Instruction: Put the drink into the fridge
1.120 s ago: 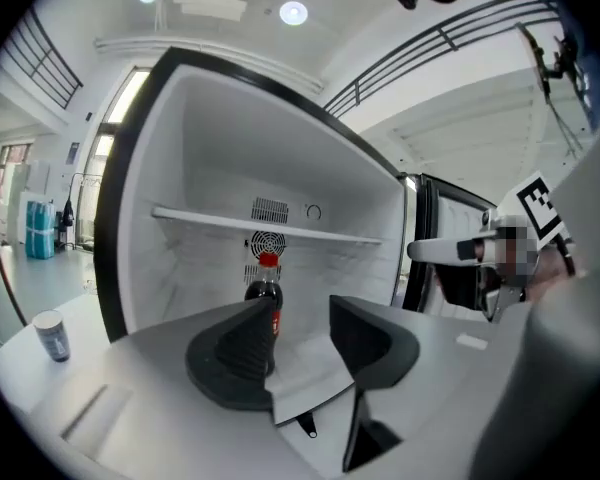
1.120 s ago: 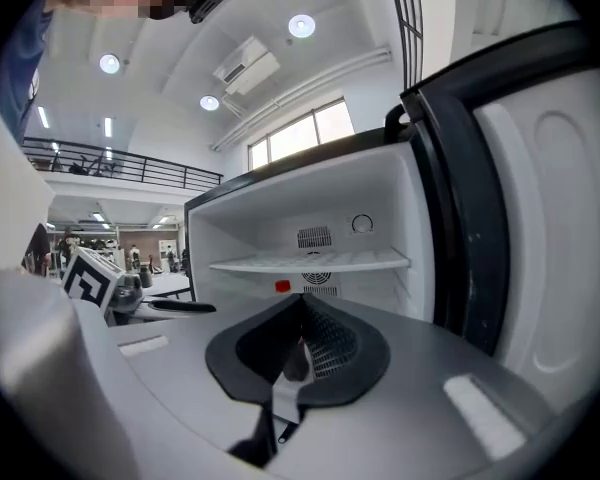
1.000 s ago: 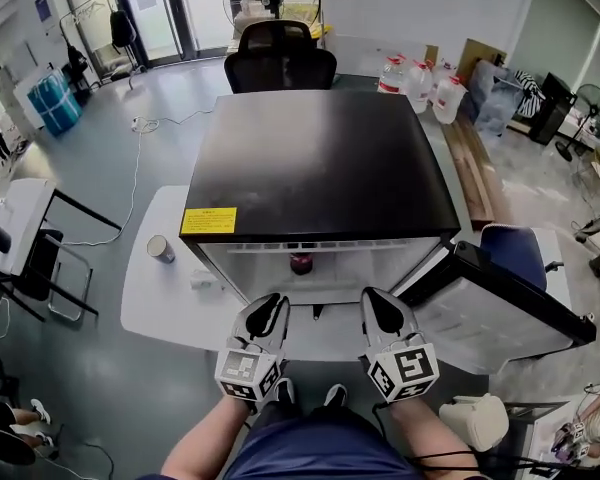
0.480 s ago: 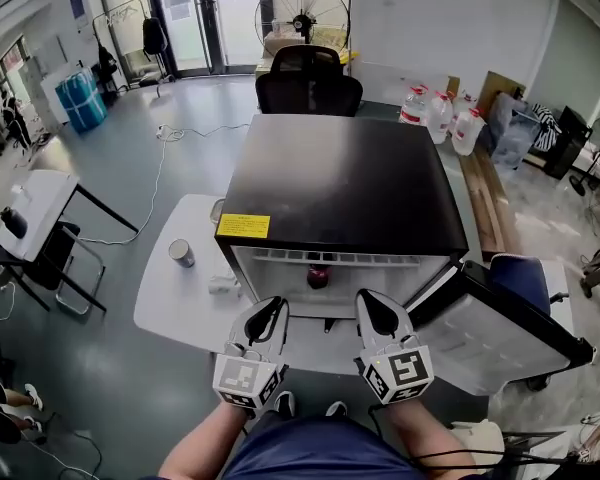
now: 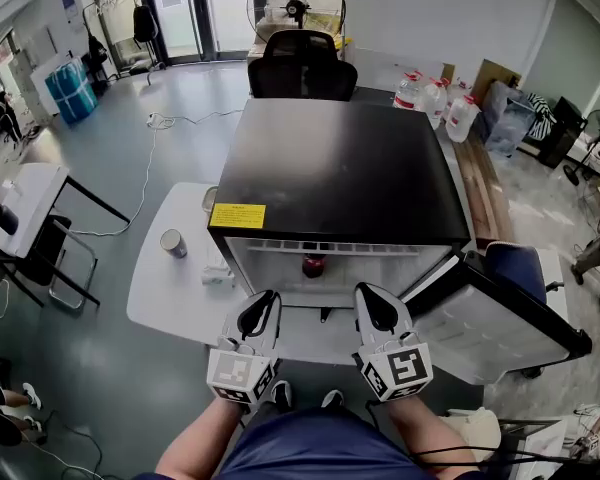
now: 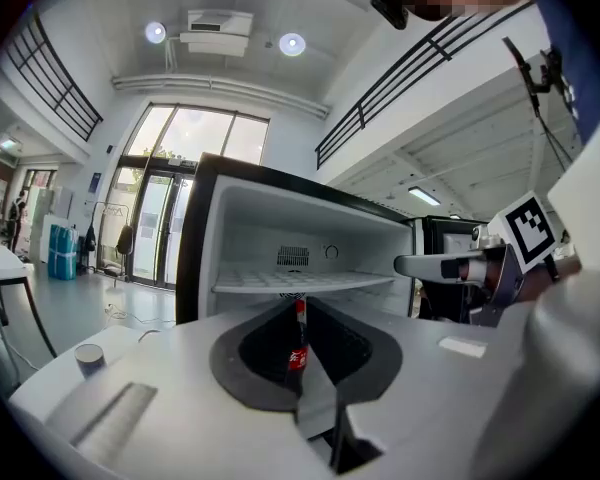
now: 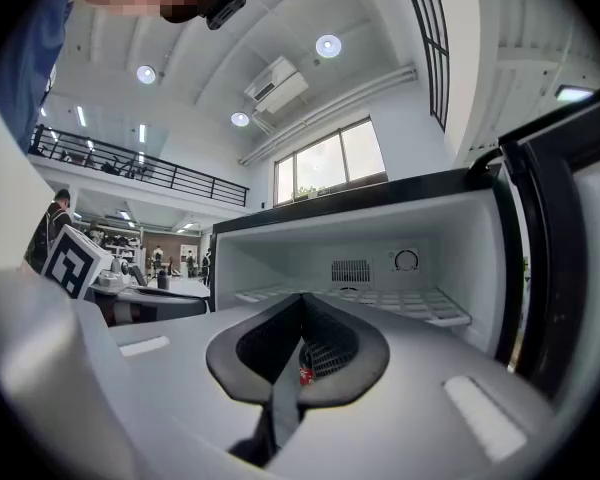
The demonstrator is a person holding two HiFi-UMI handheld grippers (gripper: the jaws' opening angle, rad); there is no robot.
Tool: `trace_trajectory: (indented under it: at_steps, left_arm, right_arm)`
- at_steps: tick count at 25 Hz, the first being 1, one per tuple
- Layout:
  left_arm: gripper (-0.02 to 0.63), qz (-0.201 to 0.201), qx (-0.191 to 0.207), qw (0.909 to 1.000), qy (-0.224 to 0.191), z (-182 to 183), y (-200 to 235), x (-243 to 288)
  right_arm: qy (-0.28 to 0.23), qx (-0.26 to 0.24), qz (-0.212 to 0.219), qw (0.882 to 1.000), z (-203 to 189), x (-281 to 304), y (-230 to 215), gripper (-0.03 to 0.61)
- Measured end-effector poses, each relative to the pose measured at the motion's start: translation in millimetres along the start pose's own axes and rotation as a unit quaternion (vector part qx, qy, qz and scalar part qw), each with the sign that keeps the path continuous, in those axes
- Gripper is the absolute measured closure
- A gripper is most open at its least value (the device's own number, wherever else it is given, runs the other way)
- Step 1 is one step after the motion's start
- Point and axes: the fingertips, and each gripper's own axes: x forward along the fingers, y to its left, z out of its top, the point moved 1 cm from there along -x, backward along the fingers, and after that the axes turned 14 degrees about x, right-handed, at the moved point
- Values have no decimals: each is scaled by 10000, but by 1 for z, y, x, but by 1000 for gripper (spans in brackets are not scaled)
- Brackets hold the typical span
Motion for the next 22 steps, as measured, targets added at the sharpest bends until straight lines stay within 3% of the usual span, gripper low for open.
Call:
trace_trajectory:
  at_steps: [22]
  left_arm:
    - [581, -195, -101, 9996, 151, -15, -9, 9]
  right_arm:
    - [53, -12, -15, 10000, -1, -3, -3, 572]
